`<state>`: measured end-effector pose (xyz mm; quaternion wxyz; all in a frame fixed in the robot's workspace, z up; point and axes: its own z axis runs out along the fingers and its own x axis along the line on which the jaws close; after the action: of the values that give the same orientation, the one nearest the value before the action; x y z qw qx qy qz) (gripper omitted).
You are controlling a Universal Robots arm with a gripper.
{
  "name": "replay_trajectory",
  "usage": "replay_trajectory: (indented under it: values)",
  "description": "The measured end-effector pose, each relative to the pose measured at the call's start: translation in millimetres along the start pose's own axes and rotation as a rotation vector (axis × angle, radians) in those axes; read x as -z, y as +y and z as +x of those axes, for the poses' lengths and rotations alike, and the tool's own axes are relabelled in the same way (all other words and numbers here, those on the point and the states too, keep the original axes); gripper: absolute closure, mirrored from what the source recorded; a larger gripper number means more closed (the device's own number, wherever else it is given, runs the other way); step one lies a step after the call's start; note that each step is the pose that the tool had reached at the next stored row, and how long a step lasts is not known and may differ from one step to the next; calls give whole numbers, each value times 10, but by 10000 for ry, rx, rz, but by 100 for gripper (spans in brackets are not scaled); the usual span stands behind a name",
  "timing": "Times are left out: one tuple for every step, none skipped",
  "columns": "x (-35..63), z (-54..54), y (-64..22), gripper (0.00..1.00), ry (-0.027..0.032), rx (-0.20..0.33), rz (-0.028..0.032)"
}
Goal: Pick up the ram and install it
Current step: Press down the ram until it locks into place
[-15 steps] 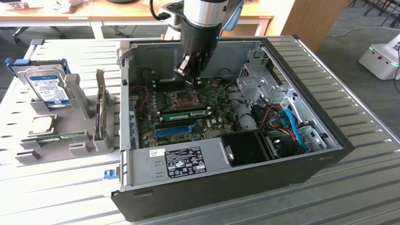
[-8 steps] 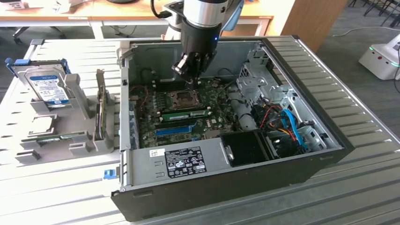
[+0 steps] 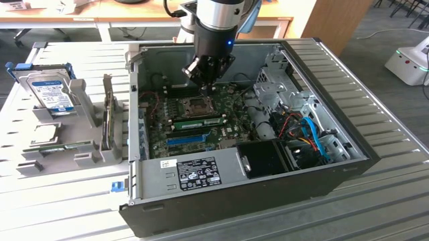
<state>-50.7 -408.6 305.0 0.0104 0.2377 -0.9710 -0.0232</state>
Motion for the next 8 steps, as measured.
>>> replay_trajectory:
  values:
    - [-1, 0, 0, 90, -9, -177, -1]
    - [-2, 0, 0, 90, -18, -355, -3]
    - [-3, 0, 0, 90, -28, -543, -5]
    - [-4, 0, 0, 90, -36, -722, -6]
    - [-5, 0, 0, 90, -46, -901, -8]
    - [-6, 0, 0, 90, -55, -1081, -10]
    - [-7, 0, 0, 90, -64, -1259, -11]
    - [-7, 0, 0, 90, -73, -1440, -13]
